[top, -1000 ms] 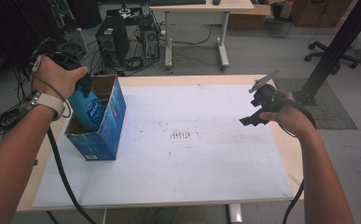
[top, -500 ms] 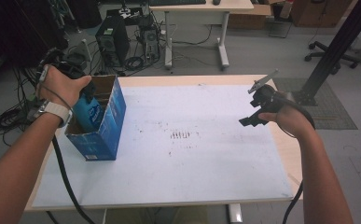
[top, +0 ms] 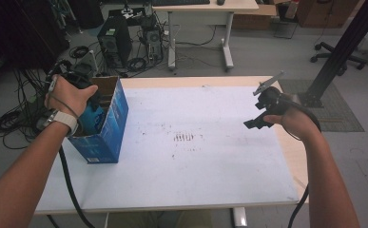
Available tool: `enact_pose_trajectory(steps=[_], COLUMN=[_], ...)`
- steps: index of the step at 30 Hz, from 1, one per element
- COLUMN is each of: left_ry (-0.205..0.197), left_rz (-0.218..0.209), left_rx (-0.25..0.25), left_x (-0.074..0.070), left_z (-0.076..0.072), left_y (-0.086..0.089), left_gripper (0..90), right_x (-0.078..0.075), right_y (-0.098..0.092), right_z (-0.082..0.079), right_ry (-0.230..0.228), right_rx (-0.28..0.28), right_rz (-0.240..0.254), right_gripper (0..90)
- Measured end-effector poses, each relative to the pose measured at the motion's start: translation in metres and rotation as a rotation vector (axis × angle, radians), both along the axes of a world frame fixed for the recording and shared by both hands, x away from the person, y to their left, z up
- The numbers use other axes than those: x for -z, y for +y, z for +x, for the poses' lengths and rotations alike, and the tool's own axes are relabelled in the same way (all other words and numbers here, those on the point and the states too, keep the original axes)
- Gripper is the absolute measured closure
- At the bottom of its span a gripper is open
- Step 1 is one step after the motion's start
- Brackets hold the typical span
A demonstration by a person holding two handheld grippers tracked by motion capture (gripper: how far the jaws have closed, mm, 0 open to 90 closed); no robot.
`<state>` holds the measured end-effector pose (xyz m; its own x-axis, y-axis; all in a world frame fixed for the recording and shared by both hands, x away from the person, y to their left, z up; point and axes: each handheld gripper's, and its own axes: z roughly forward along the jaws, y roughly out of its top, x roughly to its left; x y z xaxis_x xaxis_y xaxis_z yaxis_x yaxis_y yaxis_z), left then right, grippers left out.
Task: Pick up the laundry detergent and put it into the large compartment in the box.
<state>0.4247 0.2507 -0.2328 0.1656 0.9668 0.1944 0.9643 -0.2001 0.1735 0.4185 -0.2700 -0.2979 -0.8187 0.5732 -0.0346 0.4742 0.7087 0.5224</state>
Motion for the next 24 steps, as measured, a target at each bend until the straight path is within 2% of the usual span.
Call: enact_pose_trajectory(steps=[17,24], left_ry=[0.017,0.021], left_rz=[-0.005,0.0], left_rx=[0.001,0.005], left_x=[0.028,0.034], left_z=[0.001,0.002], left_y=[0.001,0.0], left_gripper=[38.0,37.9], right_x=[0.002,0.003], right_y=[-0.003,-0.003], right_z=[-0.001,0.0], right_ry=[0.003,0.006], right_rx=[0.011,0.01], right_rz=[0.004,0.003], right_gripper=[7.8,7.8])
